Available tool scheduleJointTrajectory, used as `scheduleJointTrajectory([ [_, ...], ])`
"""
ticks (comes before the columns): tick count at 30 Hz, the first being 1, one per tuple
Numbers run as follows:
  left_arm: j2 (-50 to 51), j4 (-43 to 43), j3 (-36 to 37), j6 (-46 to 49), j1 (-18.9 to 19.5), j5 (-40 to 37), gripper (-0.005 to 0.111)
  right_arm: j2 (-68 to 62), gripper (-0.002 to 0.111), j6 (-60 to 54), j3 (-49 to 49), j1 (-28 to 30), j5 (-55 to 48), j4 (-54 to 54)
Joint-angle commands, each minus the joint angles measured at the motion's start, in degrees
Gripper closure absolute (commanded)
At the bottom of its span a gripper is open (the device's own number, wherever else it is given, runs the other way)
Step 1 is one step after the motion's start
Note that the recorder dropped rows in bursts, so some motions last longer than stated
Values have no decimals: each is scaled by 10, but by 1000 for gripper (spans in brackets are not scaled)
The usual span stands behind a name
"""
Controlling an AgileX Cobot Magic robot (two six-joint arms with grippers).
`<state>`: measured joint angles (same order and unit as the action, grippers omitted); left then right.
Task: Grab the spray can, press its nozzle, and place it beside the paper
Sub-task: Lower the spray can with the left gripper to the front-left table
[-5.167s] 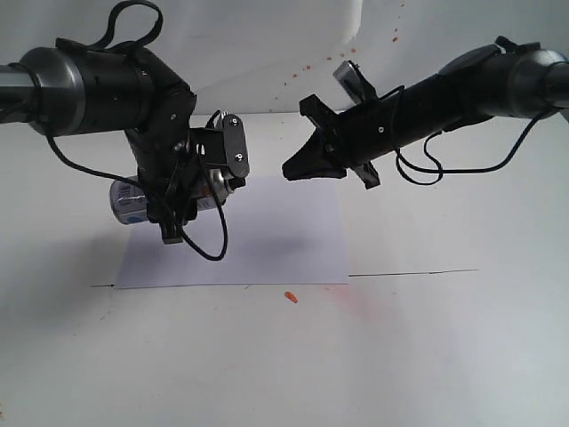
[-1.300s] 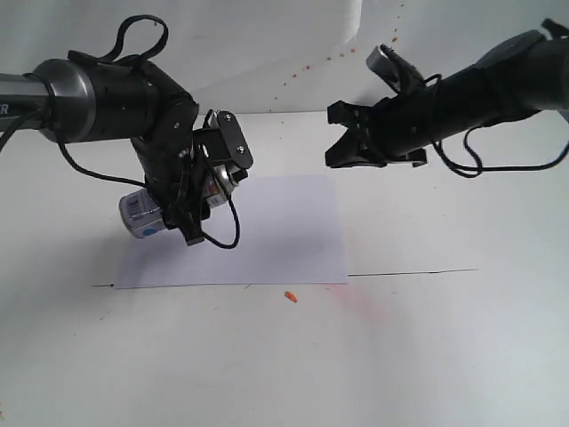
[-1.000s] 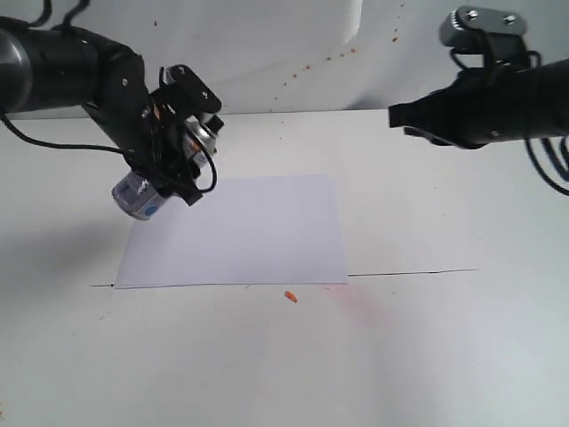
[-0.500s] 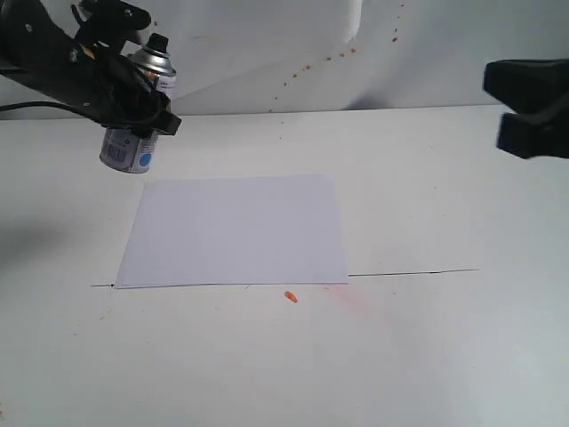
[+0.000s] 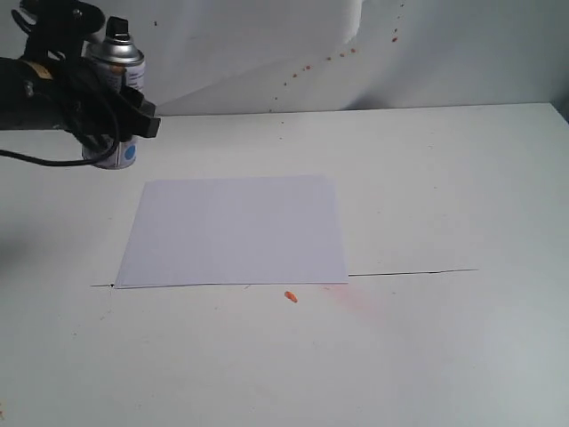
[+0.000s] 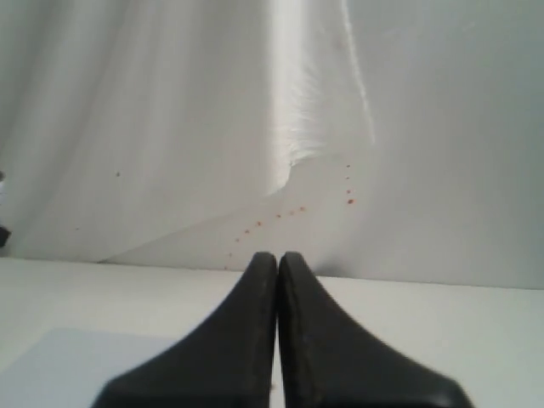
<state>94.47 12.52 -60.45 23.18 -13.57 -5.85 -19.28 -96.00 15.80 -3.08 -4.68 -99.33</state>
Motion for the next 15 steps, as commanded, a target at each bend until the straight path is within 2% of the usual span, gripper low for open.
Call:
scheduleJointTrajectory([
  [1, -27, 8, 41, -7, 0, 81, 107, 42, 108, 6, -7, 1, 39, -6],
  [7, -32, 7, 128, -63, 0, 217, 107, 57, 108, 6, -7, 1, 40, -6],
  [8, -32, 7, 152, -78, 3, 258, 107, 57, 108, 6, -7, 1, 40, -6],
  [11, -32, 6, 188, -130, 25, 300, 107, 57, 108, 6, -7, 1, 40, -6],
  [15, -32, -100, 227, -210, 69, 348, 107, 57, 108, 6, -7, 1, 40, -6],
])
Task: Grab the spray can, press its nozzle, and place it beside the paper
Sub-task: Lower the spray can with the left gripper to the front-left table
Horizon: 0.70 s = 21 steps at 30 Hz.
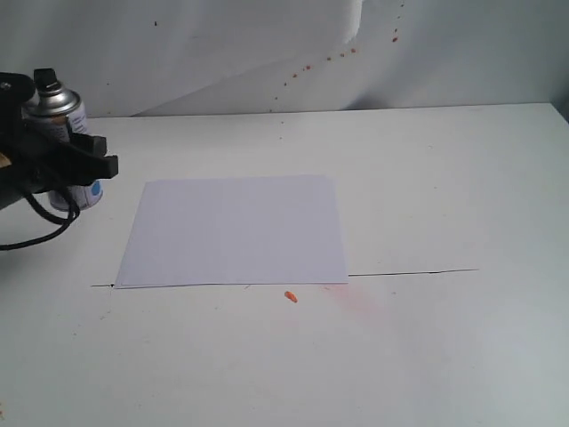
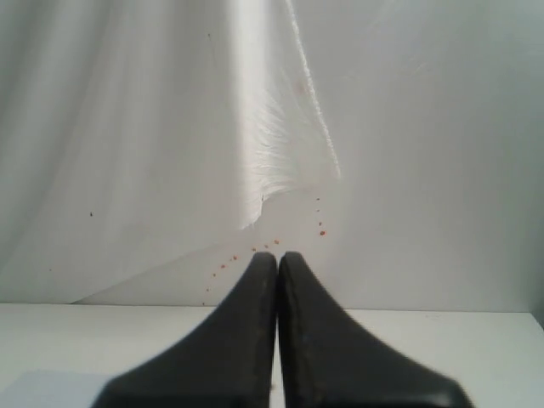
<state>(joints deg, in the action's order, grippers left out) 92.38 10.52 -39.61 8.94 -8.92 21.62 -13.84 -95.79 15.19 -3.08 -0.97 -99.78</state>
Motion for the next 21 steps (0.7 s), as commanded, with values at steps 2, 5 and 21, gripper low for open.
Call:
scheduleJointTrajectory([
  [2, -5, -133, 23, -109, 36, 102, 107, 2, 108, 4, -1, 1, 4, -2],
  [5, 28, -161, 23, -119, 40, 143, 107, 2, 108, 4, -1, 1, 4, -2],
  [21, 198, -159, 7, -119, 43, 298, 107, 2, 108, 4, -1, 1, 4, -2],
])
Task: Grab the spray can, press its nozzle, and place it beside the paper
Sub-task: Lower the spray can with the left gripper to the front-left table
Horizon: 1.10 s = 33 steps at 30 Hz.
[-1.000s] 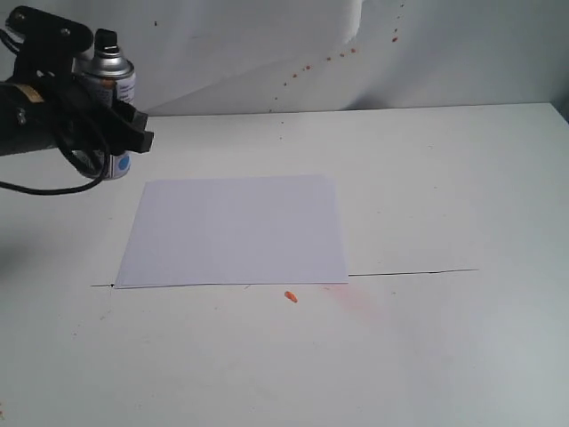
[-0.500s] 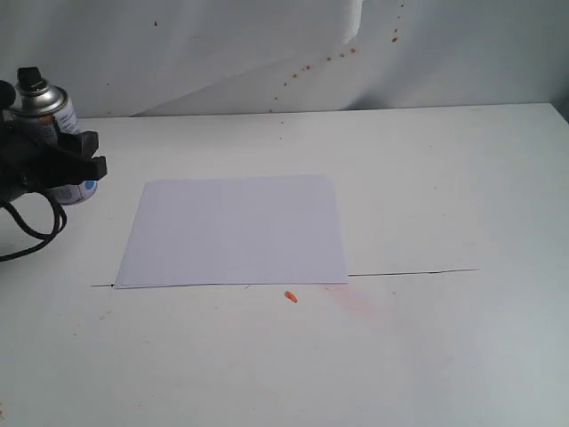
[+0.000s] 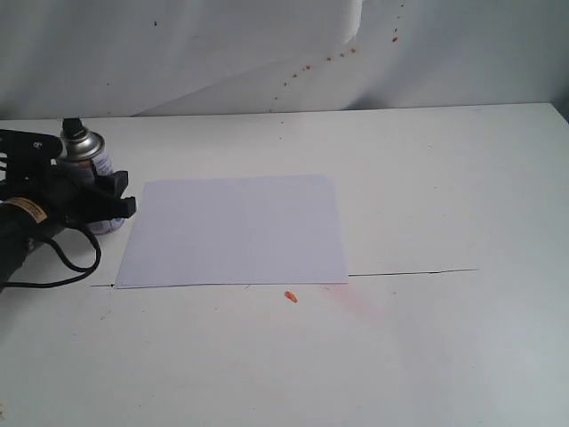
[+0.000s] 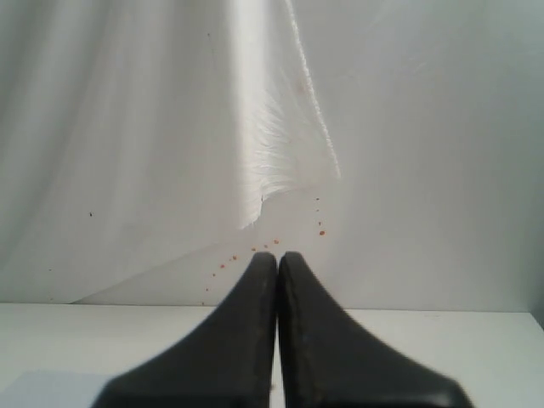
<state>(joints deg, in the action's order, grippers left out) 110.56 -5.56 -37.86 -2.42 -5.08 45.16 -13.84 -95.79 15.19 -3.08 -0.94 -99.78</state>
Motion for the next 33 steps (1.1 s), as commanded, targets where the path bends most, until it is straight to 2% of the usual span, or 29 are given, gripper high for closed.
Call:
scheduleJointTrajectory([
  [1, 19, 8, -11, -4, 8, 67, 107, 2, 108, 4, -1, 1, 4, -2],
  [8, 23, 3, -11, -9, 56, 77, 107, 2, 108, 4, -1, 1, 5, -2],
  [11, 24, -19, -17, -38, 69, 81, 107, 2, 108, 4, -1, 1, 5, -2],
  [15, 24, -73, -33, -51, 69, 79, 107, 2, 108, 4, -1, 1, 5, -2],
  [22, 31, -79, -51, -51, 69, 44, 107, 2, 108, 4, -1, 1, 5, -2],
  [33, 88, -100, -51, -69, 69, 107, 107, 2, 108, 4, -1, 1, 5, -2],
])
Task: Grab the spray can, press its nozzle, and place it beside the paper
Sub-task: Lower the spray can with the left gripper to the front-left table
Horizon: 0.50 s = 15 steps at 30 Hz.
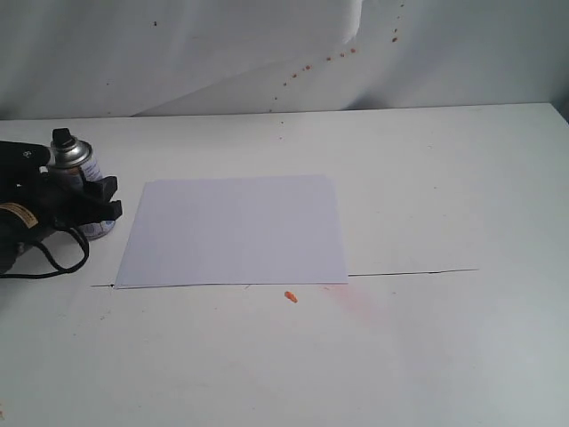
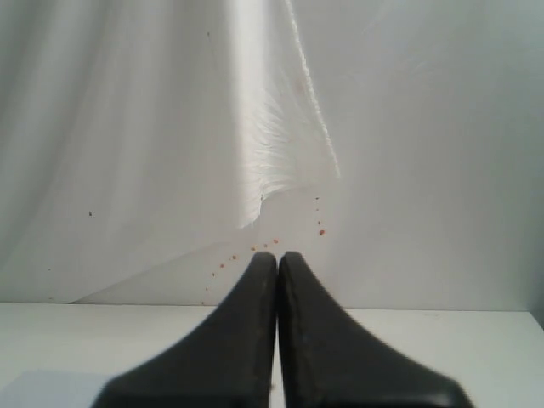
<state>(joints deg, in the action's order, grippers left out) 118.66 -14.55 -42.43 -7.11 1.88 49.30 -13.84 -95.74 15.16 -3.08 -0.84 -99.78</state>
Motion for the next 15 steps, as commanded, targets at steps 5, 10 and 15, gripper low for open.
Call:
scheduleJointTrajectory([
  [5, 22, -10, -11, -34, -1, 58, 107, 2, 108, 3, -1, 1, 4, -2],
  [10, 23, -10, -12, -34, -1, 62, 107, 2, 108, 3, -1, 1, 4, -2],
  [15, 23, -10, -12, -34, -1, 62, 104, 2, 108, 3, -1, 1, 4, -2],
])
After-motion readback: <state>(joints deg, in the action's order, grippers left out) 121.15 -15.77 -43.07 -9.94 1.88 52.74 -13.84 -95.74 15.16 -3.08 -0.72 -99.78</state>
